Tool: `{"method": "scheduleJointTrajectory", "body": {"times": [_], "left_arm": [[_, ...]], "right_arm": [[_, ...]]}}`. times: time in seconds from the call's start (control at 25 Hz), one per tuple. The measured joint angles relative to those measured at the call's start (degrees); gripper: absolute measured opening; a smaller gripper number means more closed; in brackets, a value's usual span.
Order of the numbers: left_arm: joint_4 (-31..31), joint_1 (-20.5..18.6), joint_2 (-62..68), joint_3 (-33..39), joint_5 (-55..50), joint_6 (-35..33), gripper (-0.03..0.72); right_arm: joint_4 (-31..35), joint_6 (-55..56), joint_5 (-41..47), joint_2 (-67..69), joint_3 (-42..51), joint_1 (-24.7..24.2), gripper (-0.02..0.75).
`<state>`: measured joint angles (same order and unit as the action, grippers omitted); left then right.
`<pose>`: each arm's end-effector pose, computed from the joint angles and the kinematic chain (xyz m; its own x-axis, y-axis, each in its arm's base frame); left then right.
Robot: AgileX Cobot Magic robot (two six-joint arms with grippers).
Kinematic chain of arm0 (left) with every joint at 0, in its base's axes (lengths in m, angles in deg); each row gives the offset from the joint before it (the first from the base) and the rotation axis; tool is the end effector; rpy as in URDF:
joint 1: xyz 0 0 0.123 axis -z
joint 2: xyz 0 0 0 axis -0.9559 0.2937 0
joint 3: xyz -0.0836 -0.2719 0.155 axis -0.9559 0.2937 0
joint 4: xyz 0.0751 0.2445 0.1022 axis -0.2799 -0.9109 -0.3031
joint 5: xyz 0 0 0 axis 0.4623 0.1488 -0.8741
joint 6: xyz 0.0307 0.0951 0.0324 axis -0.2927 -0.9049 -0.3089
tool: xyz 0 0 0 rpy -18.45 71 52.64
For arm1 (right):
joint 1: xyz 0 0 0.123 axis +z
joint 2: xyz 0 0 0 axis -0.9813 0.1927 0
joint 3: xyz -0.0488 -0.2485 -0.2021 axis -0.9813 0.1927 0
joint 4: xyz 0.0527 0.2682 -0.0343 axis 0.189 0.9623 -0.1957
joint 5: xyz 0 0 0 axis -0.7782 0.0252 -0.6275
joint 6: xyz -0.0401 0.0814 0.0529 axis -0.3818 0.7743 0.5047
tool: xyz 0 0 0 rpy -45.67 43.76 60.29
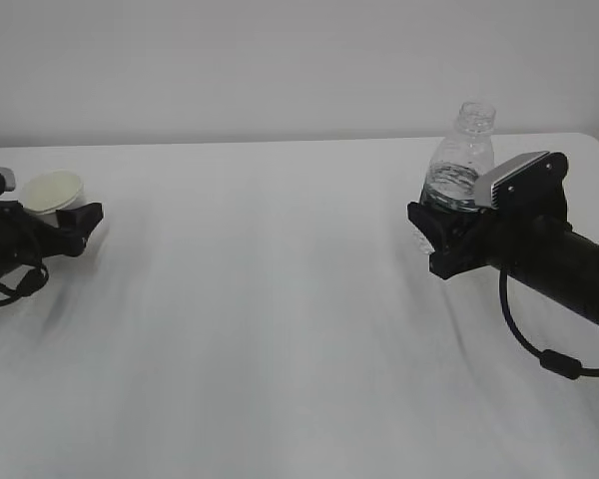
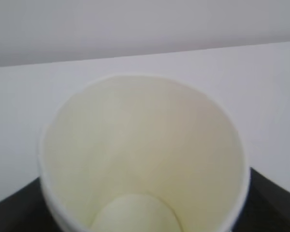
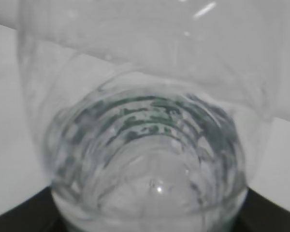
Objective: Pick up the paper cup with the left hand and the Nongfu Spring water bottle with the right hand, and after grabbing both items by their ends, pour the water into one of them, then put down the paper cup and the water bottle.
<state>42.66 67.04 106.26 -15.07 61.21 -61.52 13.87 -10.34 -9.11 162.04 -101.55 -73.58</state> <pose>0.4223 0.0058 0.0716 -0.2336 -0.0205 -0.9721 0.2509 0.9647 -0.0806 0.3730 0.0761 0.1214 -0.0701 -0.2060 -0.9760 -0.4971 0.8555 -0.1449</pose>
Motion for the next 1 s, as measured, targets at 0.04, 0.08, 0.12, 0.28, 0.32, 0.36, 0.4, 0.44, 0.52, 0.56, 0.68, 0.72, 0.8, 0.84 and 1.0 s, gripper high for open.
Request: {"method": "scheduleJointTrajectory", "body": {"times": [0.04, 0.08, 0.12, 0.28, 0.32, 0.36, 0.4, 0.44, 0.52, 0.56, 0.68, 0.72, 0.8, 0.84, 1.0], "left_arm": [[0.00, 0.26, 0.00, -0.66, -0.43, 0.00, 0.635], [0.00, 0.38, 0.00, -1.34, -1.07, 0.00, 0.633], [0.00, 0.46, 0.00, -1.93, -1.74, 0.00, 0.633], [0.21, 0.52, 0.00, -2.76, -2.35, 0.00, 0.621], [0.21, 0.52, 0.00, -2.76, -2.64, 0.00, 0.615], [0.21, 0.52, 0.00, -2.76, -2.89, 0.00, 0.607], [0.21, 0.52, 0.00, -2.76, -3.02, 0.00, 0.601], [0.21, 0.52, 0.00, -2.76, -3.13, 0.09, 0.597], [0.32, 0.52, 0.00, -2.76, -3.23, 0.09, 0.593], [0.32, 0.52, 0.00, -2.76, -3.36, 0.09, 0.592], [0.32, 0.52, 0.00, -2.76, -3.80, 0.09, 0.589], [0.21, 0.52, 0.00, -2.76, -4.33, 0.09, 0.588], [-0.16, 0.52, 0.00, -2.76, -4.96, 0.09, 0.587], [-0.16, 0.52, 0.00, -2.76, -5.08, 0.09, 0.587], [-0.53, 0.52, 0.00, -2.76, -5.58, 0.09, 0.585]], "right_arm": [[0.00, 0.00, 0.00, 0.00, 0.00, 0.00, 0.438], [0.00, 0.00, 0.00, 0.00, 0.00, 0.00, 0.438], [0.00, 0.00, 0.00, 0.00, 0.00, 0.00, 0.438], [0.00, 0.00, 0.42, 0.00, 0.00, 0.00, 0.438], [0.00, 0.00, 0.54, 0.00, 0.00, 0.00, 0.438], [0.00, 0.00, 0.77, 0.00, 0.00, 0.00, 0.438], [0.00, 0.00, 0.91, 0.00, 0.00, 0.00, 0.438], [0.00, 0.00, 1.04, 0.00, 0.00, 0.00, 0.438], [0.00, 0.00, 1.32, 0.00, 0.00, 0.00, 0.438], [0.00, 0.00, 1.32, 0.00, 0.00, 0.00, 0.438], [0.00, 0.00, 1.44, 0.00, 0.00, 0.00, 0.431], [0.00, 0.00, 1.55, 0.00, 0.00, 0.00, 0.425], [0.00, -0.20, 1.55, 0.00, 0.00, 0.00, 0.421], [0.00, -0.29, 1.66, 0.00, 0.00, 0.00, 0.418], [0.00, -0.43, 1.66, 0.00, 0.00, 0.00, 0.416]]}}
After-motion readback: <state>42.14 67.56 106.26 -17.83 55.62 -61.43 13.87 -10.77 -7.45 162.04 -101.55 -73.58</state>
